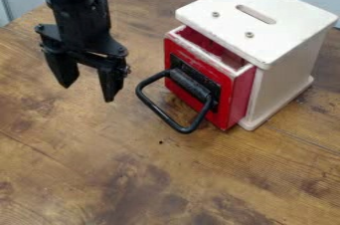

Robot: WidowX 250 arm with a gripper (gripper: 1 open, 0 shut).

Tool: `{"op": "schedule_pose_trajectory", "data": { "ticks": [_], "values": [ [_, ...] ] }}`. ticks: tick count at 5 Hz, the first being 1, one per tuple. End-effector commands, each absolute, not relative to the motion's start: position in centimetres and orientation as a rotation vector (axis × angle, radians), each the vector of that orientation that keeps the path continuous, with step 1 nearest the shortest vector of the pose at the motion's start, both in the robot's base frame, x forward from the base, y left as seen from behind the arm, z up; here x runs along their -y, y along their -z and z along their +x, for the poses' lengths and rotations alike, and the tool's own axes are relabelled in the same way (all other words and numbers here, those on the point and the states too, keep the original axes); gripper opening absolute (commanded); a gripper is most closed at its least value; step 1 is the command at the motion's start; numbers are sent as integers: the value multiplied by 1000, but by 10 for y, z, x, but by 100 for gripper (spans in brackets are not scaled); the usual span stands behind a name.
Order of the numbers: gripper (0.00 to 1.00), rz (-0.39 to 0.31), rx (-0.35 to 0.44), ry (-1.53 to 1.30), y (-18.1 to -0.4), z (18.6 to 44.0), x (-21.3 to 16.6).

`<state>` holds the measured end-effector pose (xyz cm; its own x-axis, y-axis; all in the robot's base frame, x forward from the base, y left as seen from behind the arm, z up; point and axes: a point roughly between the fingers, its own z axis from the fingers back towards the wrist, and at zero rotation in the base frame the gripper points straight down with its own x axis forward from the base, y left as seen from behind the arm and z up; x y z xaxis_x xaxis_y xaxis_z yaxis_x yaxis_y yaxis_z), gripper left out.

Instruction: Close the drawer

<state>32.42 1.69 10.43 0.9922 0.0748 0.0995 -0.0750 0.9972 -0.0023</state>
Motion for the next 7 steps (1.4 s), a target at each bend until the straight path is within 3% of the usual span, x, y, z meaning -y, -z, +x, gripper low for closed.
{"op": "schedule_pose_trajectory", "data": {
  "ticks": [1, 3, 5, 7],
  "values": [
    [100, 7, 160, -78, -121, 335, -16],
    [100, 11, 143, -156, -103, 336, 6],
    [100, 9, 143, -224, -94, 340, -20],
    [100, 3, 160, -217, -115, 334, -28]
  ]
}}
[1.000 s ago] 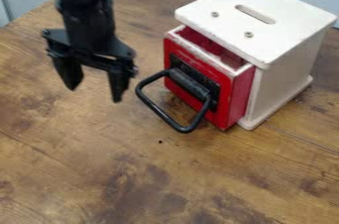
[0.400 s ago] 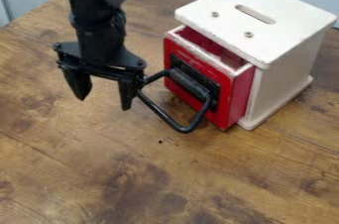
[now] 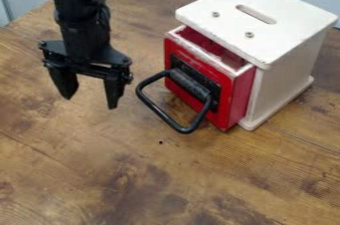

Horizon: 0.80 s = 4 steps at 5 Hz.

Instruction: Close the drawer

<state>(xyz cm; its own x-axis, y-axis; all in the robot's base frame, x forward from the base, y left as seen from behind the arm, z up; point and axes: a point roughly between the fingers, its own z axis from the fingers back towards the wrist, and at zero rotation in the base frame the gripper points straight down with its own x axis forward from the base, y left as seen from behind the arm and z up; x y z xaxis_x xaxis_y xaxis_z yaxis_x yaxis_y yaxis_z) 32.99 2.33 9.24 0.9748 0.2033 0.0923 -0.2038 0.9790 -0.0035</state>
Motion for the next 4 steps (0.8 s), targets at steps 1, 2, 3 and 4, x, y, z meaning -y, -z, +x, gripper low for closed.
{"op": "schedule_pose_trajectory", "data": {
  "ticks": [1, 2, 3, 4],
  "values": [
    [100, 3, 168, -188, -130, 330, -20],
    [100, 1, 174, -133, -134, 323, -15],
    [100, 4, 153, -93, -129, 315, -14],
    [100, 1, 162, -69, -127, 323, 3]
  ]
}}
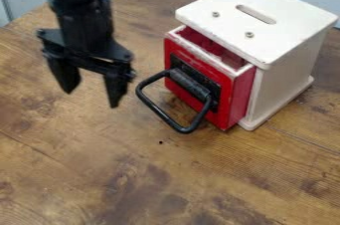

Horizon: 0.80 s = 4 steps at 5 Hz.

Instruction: Close the drawer

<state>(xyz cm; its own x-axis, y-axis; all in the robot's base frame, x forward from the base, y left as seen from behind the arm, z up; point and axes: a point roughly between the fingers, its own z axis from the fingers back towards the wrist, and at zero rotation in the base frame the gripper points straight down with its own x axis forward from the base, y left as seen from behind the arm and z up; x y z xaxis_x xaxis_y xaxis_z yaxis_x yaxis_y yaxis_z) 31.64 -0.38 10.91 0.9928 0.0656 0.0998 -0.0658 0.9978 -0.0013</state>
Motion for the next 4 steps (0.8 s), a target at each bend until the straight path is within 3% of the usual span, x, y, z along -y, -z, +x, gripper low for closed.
{"op": "schedule_pose_trajectory", "data": {
  "ticks": [1, 4],
  "values": [
    [100, 3, 162, -72, -118, 338, 5],
    [100, 11, 145, -160, -98, 336, -17]
  ]
}}
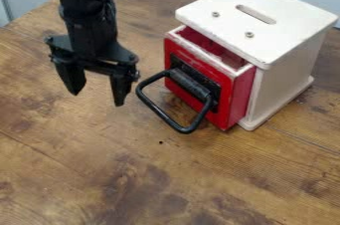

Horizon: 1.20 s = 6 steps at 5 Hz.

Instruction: Close the drawer

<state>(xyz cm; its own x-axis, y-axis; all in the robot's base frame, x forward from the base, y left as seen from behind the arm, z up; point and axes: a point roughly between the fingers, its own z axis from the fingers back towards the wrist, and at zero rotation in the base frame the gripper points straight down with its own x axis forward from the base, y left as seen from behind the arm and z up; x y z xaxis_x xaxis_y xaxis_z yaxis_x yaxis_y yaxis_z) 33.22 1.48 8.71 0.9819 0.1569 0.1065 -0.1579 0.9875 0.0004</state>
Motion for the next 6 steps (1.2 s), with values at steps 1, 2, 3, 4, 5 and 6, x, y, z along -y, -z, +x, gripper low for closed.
{"op": "schedule_pose_trajectory", "data": {
  "ticks": [1, 2, 3, 4, 5, 6],
  "values": [
    [100, 12, 138, -172, -89, 335, -17],
    [100, 14, 137, -224, -84, 337, -26],
    [100, 17, 135, -279, -77, 337, -35],
    [100, 20, 135, -329, -73, 338, -43],
    [100, 17, 135, -293, -74, 338, -44],
    [100, 11, 136, -261, -72, 337, -44]
  ]
}}
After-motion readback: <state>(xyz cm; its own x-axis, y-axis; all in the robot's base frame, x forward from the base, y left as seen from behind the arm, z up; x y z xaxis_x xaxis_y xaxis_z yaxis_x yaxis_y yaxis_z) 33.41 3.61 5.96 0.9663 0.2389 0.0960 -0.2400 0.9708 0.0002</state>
